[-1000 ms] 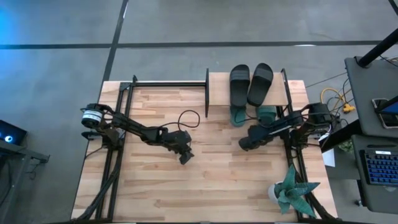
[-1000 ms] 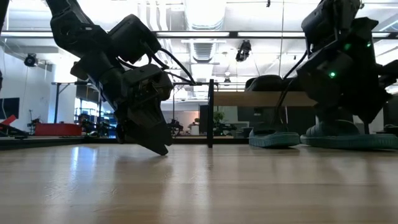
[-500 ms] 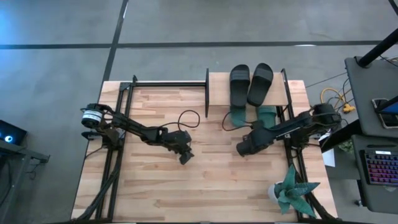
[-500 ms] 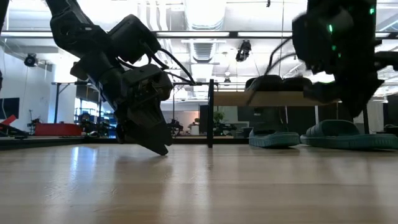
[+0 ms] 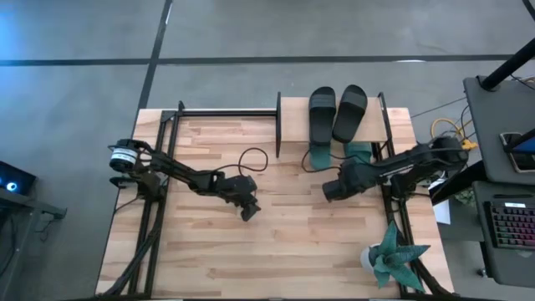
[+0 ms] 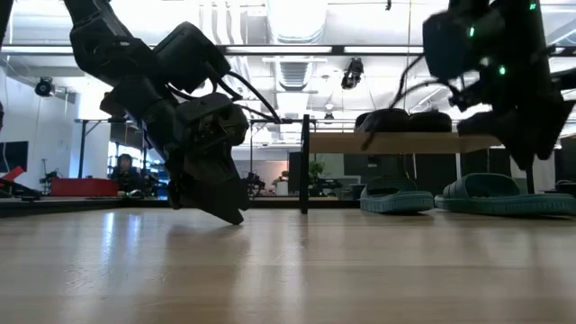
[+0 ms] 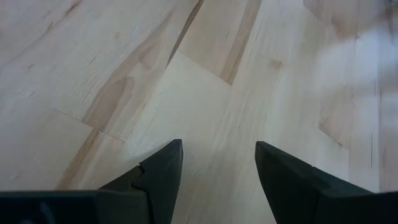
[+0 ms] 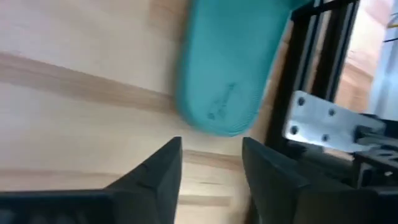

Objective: Pick and place slides into the shelf
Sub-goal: Adjust the green slippers under the shelf

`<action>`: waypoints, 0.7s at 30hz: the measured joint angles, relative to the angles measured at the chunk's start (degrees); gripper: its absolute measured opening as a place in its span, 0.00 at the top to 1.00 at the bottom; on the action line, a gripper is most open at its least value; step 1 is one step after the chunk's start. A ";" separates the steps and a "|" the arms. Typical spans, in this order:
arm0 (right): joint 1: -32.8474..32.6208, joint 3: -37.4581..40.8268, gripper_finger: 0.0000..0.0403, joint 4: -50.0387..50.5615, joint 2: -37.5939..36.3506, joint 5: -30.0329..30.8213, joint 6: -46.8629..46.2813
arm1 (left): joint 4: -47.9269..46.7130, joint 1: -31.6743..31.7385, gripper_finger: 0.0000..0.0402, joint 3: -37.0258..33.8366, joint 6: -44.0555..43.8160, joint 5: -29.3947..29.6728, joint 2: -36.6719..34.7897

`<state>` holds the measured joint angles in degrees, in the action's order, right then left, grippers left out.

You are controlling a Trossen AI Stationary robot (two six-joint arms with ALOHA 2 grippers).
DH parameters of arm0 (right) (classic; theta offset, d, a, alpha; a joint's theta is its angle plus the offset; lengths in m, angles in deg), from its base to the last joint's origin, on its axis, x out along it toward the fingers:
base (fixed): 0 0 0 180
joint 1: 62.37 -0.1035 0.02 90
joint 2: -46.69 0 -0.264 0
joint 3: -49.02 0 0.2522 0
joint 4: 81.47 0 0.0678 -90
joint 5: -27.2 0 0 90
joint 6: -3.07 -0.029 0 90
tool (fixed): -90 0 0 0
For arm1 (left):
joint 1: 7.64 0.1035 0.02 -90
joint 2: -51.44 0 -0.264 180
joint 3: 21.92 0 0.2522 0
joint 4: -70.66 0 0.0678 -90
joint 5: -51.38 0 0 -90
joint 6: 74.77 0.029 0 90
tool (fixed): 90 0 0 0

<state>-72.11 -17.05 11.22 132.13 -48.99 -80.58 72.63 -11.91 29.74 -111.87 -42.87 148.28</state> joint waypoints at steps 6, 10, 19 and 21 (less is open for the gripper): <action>4.76 1.82 0.52 -1.83 0.07 -0.32 5.88 | 0.51 -0.02 0.52 -0.08 -0.12 0.02 0.00; 5.95 2.85 0.52 -6.82 0.22 -2.26 12.66 | 0.69 -0.02 0.52 -0.12 -0.14 0.01 0.02; 5.95 7.12 0.61 -8.78 0.61 -2.91 10.02 | 0.78 -0.02 0.52 -0.13 -0.27 0.00 0.02; 5.94 7.61 0.63 -10.89 0.61 -3.37 10.21 | 0.89 -0.02 0.52 -0.24 -0.26 0.00 0.02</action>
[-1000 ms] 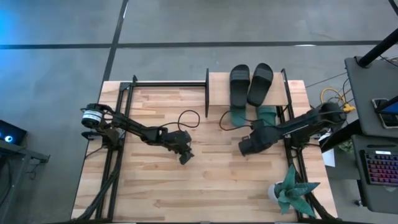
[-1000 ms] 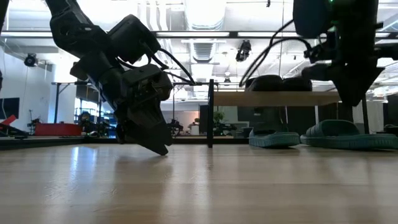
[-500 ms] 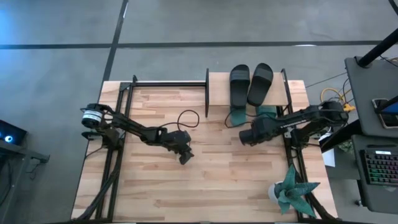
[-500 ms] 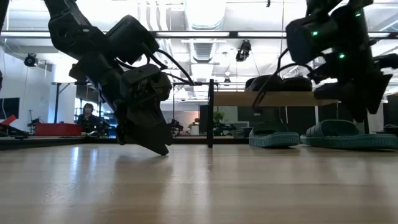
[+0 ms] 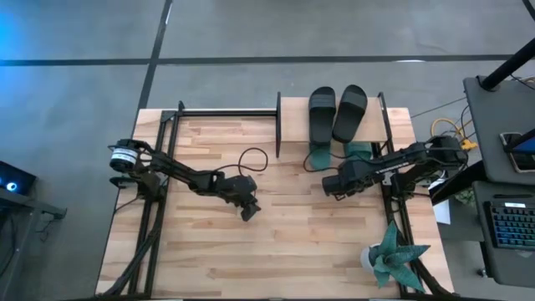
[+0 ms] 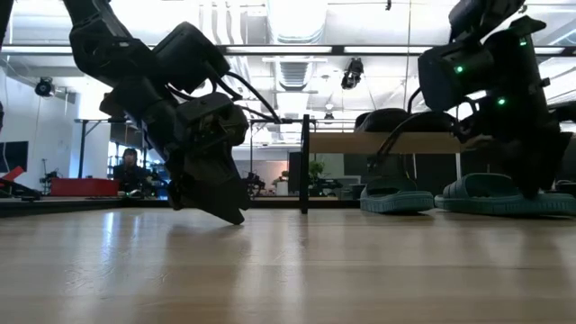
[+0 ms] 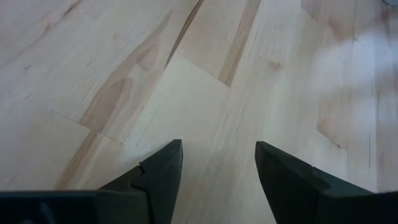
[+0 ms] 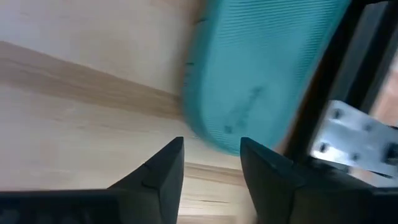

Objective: Pick and place slides into the shelf
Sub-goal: Adjust the green slippers under the shelf

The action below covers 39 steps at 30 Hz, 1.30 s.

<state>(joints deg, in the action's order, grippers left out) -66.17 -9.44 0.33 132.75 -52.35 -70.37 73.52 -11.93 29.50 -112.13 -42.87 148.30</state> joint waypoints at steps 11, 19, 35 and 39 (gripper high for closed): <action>0.09 3.00 0.75 -3.02 0.35 2.71 -0.25 | 0.37 0.00 0.52 -0.47 0.07 0.00 0.00; -0.02 6.56 0.88 -3.73 0.61 2.28 -2.46 | 0.32 0.04 0.52 -0.51 0.13 0.00 0.00; 1.18 5.67 0.92 -5.34 2.48 7.64 3.07 | 0.72 0.04 0.52 -0.58 0.22 0.15 -0.02; 1.50 3.71 0.92 -7.84 4.79 12.83 8.53 | 0.78 0.01 0.52 -0.58 0.22 0.23 -0.02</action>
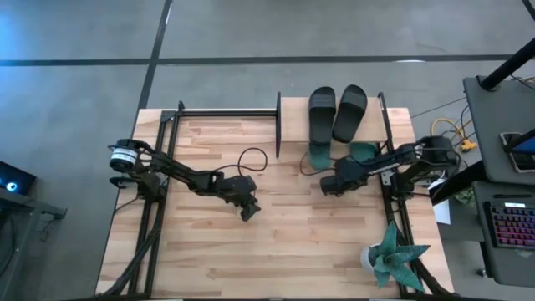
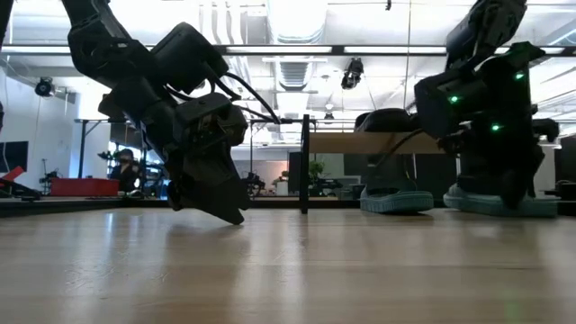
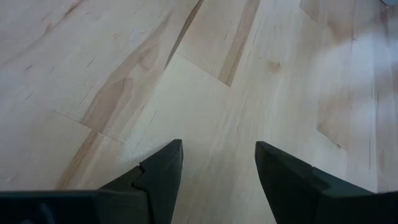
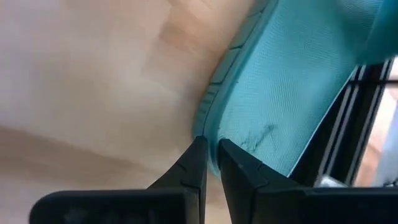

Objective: Pick and place slides into the shelf
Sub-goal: Adjust the green slippers under the shelf

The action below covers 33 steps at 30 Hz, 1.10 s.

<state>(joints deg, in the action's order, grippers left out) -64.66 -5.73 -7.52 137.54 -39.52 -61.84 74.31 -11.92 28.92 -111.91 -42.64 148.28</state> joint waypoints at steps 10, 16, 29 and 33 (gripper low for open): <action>3.91 -4.54 0.92 -3.93 3.08 4.05 9.67 | 0.17 0.01 0.52 -0.17 -0.04 0.11 0.00; 5.38 -7.59 0.92 -5.04 3.17 6.23 16.09 | 0.35 0.02 0.52 -0.38 -0.01 0.12 0.00; 4.86 -5.86 0.92 -6.41 3.15 5.22 28.98 | 0.35 -0.03 0.52 -0.66 0.02 1.20 0.00; 4.56 -5.28 0.92 -6.79 3.08 4.36 27.50 | 0.34 -0.03 0.52 -0.65 0.02 1.28 0.00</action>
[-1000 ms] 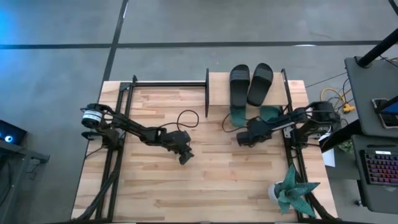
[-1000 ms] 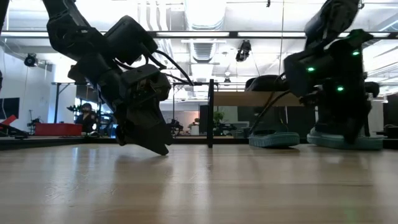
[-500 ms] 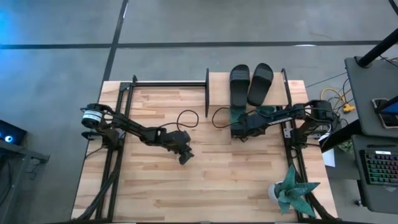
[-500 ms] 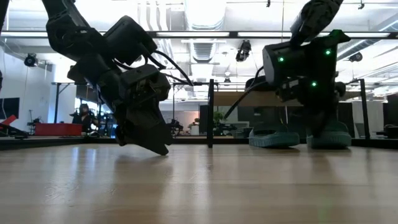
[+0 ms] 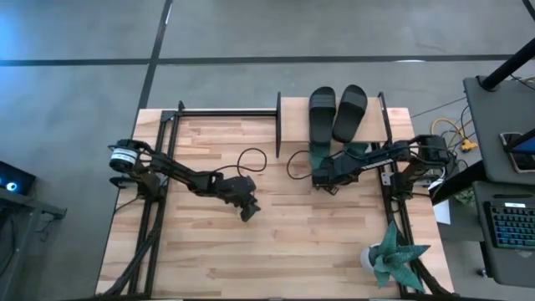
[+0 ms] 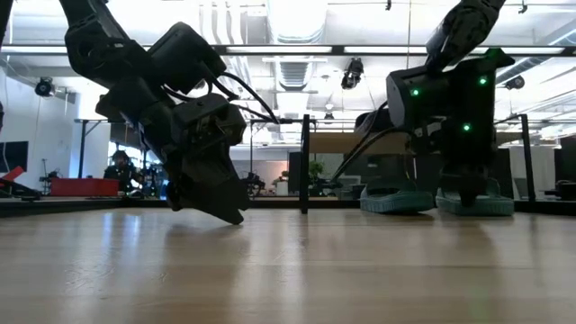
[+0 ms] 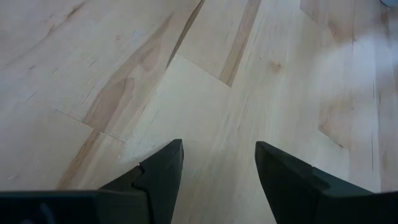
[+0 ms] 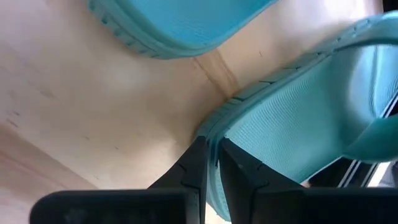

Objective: Pick and place slides into the shelf
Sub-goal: Adjust the green slippers under the shelf

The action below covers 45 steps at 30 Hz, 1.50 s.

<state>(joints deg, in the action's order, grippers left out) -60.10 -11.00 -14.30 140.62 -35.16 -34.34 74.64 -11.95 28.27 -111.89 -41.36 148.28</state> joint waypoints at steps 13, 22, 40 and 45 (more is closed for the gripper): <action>-0.64 -5.68 0.92 2.80 -0.50 -2.71 -15.30 | 0.25 0.02 0.52 -0.05 -0.08 0.02 0.00; -1.97 -3.71 0.79 2.82 -0.50 -3.87 -20.03 | 0.74 0.02 0.52 -0.14 -0.13 0.11 0.00; -7.18 -3.82 0.69 6.55 -2.75 -4.09 -50.09 | 0.93 0.07 0.52 -0.14 -0.07 0.15 0.00; -7.76 -3.41 0.86 6.31 -2.78 -2.66 -64.84 | 1.05 0.07 0.52 -0.14 -0.06 0.17 0.00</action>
<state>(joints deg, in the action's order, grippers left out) -67.87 -14.41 -7.99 137.84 -37.82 -99.18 75.69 -11.89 28.13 -111.96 -41.19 148.28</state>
